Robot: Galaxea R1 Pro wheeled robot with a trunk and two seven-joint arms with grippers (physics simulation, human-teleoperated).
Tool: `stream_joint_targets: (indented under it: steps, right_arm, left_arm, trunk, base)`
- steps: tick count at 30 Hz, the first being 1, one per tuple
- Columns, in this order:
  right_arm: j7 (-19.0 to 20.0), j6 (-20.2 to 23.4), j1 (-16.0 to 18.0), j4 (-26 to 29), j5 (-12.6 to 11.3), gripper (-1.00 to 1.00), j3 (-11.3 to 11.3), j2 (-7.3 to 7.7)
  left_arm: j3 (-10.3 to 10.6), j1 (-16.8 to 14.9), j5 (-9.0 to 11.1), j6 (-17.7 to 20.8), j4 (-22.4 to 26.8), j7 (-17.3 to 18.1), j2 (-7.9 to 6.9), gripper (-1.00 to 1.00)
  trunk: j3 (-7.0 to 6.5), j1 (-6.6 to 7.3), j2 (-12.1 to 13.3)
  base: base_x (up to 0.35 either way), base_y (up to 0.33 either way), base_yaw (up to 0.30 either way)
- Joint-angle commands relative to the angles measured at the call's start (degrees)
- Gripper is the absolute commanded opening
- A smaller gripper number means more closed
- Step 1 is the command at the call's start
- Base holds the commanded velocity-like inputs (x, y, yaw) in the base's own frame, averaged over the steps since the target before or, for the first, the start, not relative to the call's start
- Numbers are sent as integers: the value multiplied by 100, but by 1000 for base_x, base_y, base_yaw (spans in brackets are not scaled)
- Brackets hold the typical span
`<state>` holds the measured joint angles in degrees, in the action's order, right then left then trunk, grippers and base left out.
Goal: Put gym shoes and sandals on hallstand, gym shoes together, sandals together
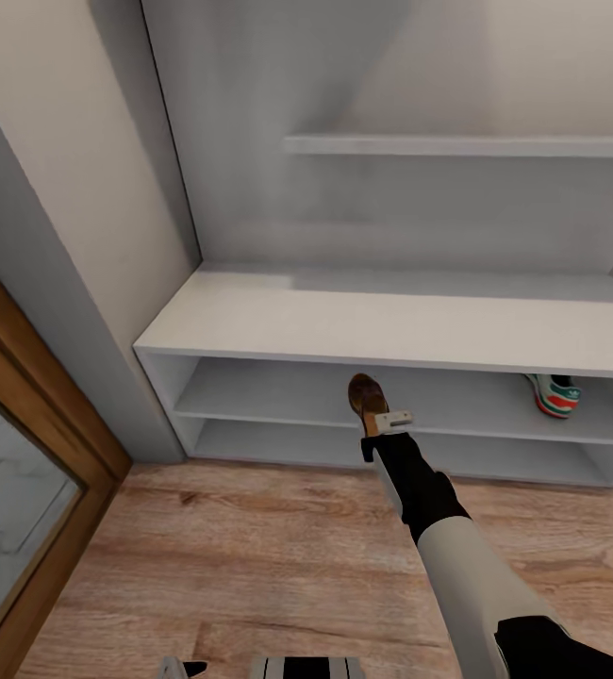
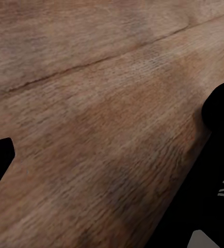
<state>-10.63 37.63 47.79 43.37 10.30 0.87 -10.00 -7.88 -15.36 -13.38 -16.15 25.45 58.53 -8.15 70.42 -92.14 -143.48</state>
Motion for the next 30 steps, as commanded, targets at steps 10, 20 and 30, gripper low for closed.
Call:
stream_joint_targets:
  steps: [10, 20, 30]
  right_arm:
    - [-6, 39, 2, 5, 34, -100, 8, 0]
    - [-6, 37, 2, 3, 34, -100, 9, 0]
    - [-9, 35, 2, -1, 34, -100, 8, 0]
  left_arm:
    - [-47, -2, -60, -37, 2, 37, 6, 100]
    - [-45, -2, -60, -37, 3, 44, 6, 100]
    - [-38, -2, -60, -37, -1, 44, 6, 100]
  trunk:
    - [5, -2, -2]
    - [5, -2, -2]
    - [5, -2, -2]
  base:
    - [98, 0, 0]
    - [187, 0, 0]
    - [63, 0, 0]
